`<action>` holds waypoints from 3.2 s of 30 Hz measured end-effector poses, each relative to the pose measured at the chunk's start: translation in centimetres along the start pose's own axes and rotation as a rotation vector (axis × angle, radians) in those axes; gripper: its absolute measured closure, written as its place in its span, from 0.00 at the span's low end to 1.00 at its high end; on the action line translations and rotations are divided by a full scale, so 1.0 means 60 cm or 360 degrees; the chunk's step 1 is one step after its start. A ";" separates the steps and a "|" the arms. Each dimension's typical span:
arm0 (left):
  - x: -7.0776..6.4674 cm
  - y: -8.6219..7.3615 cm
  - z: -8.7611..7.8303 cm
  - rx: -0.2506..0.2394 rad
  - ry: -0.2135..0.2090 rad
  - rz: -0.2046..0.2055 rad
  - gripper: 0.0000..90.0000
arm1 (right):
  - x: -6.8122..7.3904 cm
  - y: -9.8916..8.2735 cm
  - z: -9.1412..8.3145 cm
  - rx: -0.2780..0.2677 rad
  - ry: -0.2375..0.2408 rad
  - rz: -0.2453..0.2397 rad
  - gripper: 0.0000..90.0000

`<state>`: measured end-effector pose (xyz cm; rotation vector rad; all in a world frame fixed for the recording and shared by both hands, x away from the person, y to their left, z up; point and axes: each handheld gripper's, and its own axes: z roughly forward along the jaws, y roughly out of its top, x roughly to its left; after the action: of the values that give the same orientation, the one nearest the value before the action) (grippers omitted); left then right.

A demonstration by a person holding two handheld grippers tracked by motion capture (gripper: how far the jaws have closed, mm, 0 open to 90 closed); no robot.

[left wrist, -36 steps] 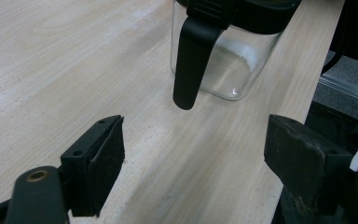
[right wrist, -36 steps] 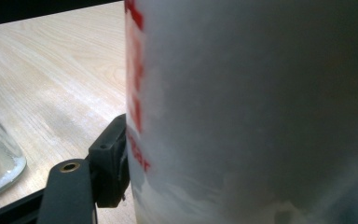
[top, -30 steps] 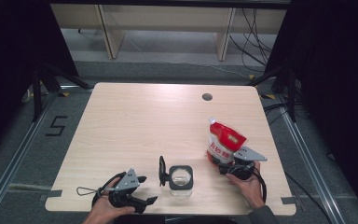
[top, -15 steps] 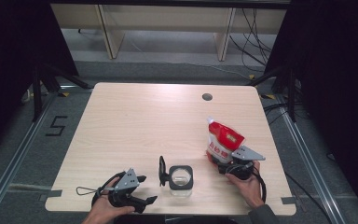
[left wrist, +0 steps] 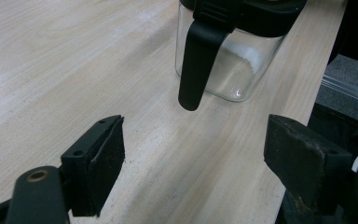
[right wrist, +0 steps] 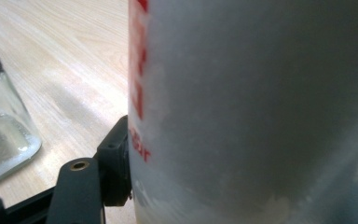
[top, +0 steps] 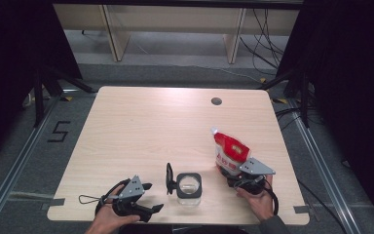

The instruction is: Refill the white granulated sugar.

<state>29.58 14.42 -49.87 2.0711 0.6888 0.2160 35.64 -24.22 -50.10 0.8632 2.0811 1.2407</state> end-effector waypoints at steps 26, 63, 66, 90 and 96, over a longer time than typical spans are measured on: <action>0.006 -0.001 -0.003 0.0014 0.0022 0.0014 0.22 | 0.055 0.030 -0.107 0.0066 -0.0242 -0.0730 0.41; 0.000 -0.004 0.004 0.0029 0.0013 0.0012 0.22 | 0.105 0.020 -0.129 0.0301 -0.0565 -0.1628 0.41; 0.002 -0.003 0.003 0.0029 0.0015 0.0035 0.22 | 0.106 0.019 -0.128 0.0305 -0.0562 -0.1647 0.41; 0.000 -0.004 0.004 0.0016 0.0015 -0.0011 0.22 | 0.119 0.025 -0.131 0.0389 -0.0690 -0.2079 0.43; 0.000 -0.004 0.004 0.0023 0.0016 -0.0009 0.22 | 0.121 0.026 -0.132 0.0408 -0.0716 -0.2134 0.43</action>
<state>29.58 14.35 -50.22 2.0827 0.7040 0.2192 25.61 -22.39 -46.42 -0.2444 1.7921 0.0425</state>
